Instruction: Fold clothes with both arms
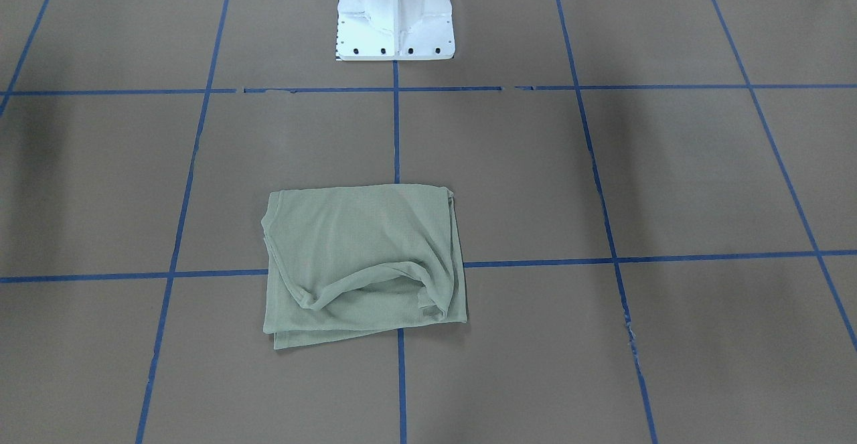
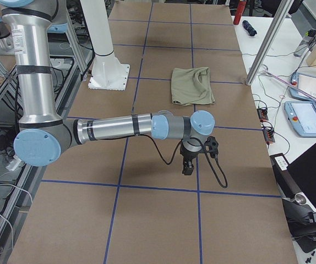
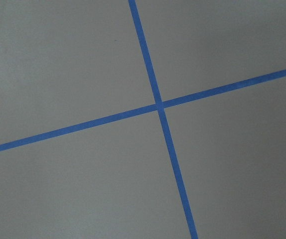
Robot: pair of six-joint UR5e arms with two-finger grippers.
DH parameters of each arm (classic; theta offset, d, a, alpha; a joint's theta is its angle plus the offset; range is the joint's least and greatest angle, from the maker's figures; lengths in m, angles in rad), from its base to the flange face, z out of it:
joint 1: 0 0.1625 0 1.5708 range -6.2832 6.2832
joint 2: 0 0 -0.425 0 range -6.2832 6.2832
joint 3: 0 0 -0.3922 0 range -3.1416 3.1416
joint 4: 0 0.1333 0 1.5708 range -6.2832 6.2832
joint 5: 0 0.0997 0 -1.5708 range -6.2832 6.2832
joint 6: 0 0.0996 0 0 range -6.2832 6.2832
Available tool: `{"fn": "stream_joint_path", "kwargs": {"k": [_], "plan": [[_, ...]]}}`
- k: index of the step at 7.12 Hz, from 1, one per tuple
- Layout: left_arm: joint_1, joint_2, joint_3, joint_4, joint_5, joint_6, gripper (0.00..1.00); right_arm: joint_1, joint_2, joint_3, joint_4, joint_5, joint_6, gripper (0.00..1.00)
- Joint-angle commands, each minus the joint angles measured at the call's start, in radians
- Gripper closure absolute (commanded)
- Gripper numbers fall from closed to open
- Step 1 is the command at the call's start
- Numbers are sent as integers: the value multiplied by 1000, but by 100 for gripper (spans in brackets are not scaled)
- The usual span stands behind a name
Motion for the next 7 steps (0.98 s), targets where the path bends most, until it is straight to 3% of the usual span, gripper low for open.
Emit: {"fn": "stream_joint_path", "kwargs": {"k": [1, 3, 5, 7], "plan": [[-6, 5, -24, 30, 2, 5, 0, 1, -5, -24, 1, 0, -6, 0], [-6, 6, -26, 28, 3, 5, 0, 7, -43, -36, 21, 1, -9, 0], [-6, 9, -26, 28, 5, 5, 0, 43, -129, -30, 169, 4, -4, 0], [-8, 14, -24, 28, 5, 5, 0, 57, -146, -24, 171, 9, 2, 0]]}}
